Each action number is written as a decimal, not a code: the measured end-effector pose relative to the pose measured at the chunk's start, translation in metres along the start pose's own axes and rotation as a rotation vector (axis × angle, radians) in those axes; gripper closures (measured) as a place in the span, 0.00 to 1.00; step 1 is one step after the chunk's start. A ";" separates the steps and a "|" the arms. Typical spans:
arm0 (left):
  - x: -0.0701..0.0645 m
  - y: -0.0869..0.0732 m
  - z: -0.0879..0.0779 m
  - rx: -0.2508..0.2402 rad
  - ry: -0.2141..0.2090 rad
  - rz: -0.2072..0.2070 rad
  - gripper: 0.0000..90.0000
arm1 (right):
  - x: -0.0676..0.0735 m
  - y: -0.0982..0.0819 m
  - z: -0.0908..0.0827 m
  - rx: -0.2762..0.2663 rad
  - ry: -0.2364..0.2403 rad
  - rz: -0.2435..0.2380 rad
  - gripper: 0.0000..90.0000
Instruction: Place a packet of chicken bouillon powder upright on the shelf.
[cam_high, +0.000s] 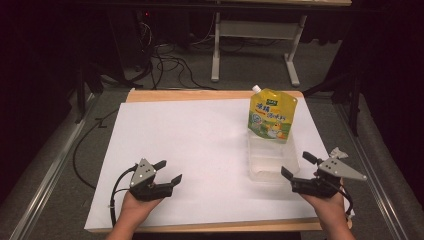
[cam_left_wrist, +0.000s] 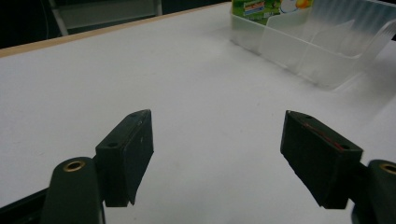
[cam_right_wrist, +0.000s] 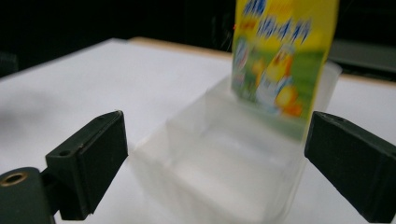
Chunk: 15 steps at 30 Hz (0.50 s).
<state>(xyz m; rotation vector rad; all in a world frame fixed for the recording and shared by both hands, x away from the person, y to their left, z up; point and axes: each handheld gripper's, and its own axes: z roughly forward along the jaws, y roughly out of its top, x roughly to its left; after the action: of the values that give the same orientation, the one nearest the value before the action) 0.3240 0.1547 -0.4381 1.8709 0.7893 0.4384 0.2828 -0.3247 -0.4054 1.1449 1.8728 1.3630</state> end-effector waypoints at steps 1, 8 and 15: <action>-0.002 0.000 0.002 0.008 -0.004 0.008 0.28 | 0.001 -0.003 0.000 0.024 0.004 -0.012 0.06; -0.005 -0.003 0.011 0.057 0.011 0.027 0.25 | -0.001 -0.008 0.005 0.039 0.011 -0.022 0.05; -0.001 -0.005 0.008 0.056 0.024 0.015 0.24 | -0.005 -0.009 0.006 0.041 0.015 -0.012 0.06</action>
<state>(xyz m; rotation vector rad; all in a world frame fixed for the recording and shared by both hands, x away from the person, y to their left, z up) 0.3266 0.1500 -0.4462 1.9279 0.8119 0.4526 0.2873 -0.3268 -0.4166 1.1449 1.9228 1.3358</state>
